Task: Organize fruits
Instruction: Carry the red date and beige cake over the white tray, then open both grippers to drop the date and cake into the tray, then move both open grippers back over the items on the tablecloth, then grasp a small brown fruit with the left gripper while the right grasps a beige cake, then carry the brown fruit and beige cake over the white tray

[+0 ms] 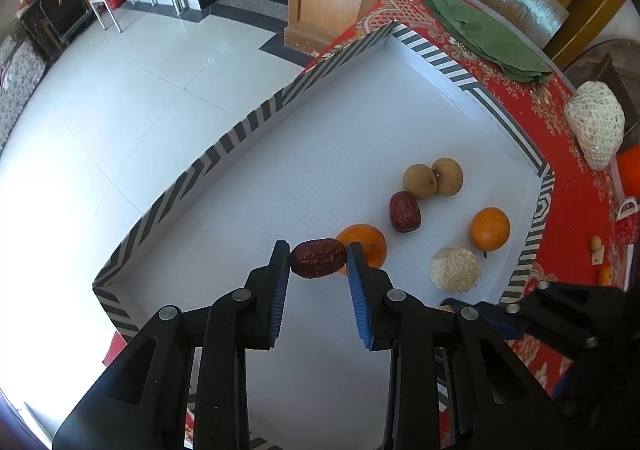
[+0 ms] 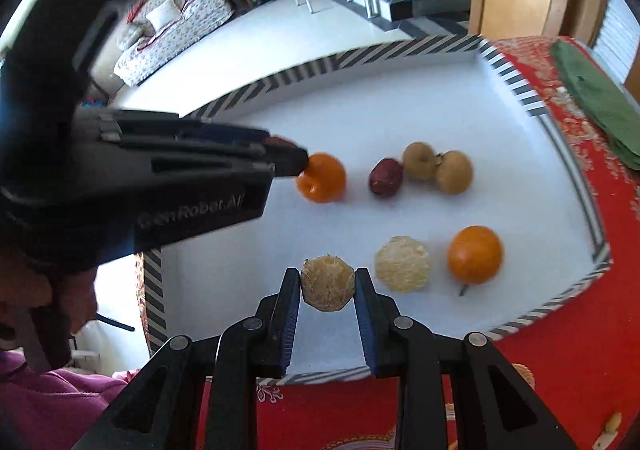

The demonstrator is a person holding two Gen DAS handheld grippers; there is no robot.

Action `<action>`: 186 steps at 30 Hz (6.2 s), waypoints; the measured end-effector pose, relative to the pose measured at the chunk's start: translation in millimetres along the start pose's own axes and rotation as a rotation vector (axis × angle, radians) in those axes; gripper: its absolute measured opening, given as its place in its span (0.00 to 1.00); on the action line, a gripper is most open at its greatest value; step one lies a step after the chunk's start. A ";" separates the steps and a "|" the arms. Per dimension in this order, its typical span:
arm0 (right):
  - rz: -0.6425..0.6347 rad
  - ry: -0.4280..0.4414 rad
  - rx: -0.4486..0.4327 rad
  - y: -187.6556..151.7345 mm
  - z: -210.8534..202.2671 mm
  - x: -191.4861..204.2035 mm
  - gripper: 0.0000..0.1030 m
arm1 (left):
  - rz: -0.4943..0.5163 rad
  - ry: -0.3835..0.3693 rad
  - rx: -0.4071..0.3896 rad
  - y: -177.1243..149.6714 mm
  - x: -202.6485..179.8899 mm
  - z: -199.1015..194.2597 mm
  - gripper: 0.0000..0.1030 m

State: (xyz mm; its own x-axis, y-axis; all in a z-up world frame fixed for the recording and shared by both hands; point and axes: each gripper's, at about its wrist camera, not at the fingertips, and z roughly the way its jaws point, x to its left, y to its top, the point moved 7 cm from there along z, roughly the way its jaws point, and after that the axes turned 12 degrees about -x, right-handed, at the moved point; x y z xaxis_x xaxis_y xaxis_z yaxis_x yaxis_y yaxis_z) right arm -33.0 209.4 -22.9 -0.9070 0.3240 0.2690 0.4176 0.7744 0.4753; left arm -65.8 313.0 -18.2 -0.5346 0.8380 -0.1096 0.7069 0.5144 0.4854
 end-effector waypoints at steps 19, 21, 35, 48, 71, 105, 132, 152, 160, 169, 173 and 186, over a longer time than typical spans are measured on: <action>-0.002 -0.030 0.044 -0.2 22.3 5.0 0.26 | -0.045 0.033 0.072 -18.8 7.4 17.7 0.27; 0.012 -0.024 0.030 1.8 20.6 3.3 0.26 | -0.051 0.036 0.082 -20.3 7.7 18.8 0.28; 0.060 -0.049 -0.084 3.3 -26.0 -9.2 0.28 | -0.043 0.024 0.011 -5.2 -11.2 -6.1 0.49; 0.151 -0.145 -0.166 -20.2 -80.4 -47.9 0.29 | 0.056 -0.053 -0.032 -3.2 -69.2 -25.0 0.49; 0.405 -0.343 -0.243 -111.5 -168.9 -131.2 0.31 | 0.328 -0.250 -0.013 -23.2 -223.2 -26.6 0.49; 0.737 -0.476 -0.236 -245.9 -222.6 -211.6 0.32 | 0.938 -0.630 0.078 -54.0 -416.5 45.9 0.49; 0.686 -0.472 -0.281 -205.7 -221.8 -253.8 0.32 | 0.888 -0.656 0.067 -51.4 -411.8 37.3 0.23; 0.470 -0.401 -0.063 -179.2 -177.9 -298.5 0.37 | 0.669 -0.584 0.133 -52.7 -359.7 29.2 0.23; 0.477 -0.409 -0.101 -176.8 -174.4 -291.8 0.28 | 0.616 -0.504 0.095 -43.4 -349.5 29.3 0.23; 0.506 -0.393 -0.161 -166.5 -182.4 -243.1 0.28 | 0.564 -0.430 0.062 -39.3 -318.9 10.6 0.23; 0.487 -0.368 -0.163 -158.5 -177.6 -215.5 0.28 | 0.531 -0.411 0.060 -39.5 -300.2 3.0 0.23; 0.385 -0.310 -0.143 -121.7 -156.9 -148.6 0.28 | 0.435 -0.328 -0.001 -27.8 -236.0 -23.2 0.23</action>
State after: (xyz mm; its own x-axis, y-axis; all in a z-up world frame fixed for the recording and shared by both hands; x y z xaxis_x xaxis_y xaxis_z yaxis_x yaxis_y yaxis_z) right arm 59.5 -18.2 10.7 -0.6505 0.7336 0.1966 0.7082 0.4924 0.5060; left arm 30.0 96.8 14.3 -0.0199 0.9864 -0.1630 0.8300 0.1072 0.5474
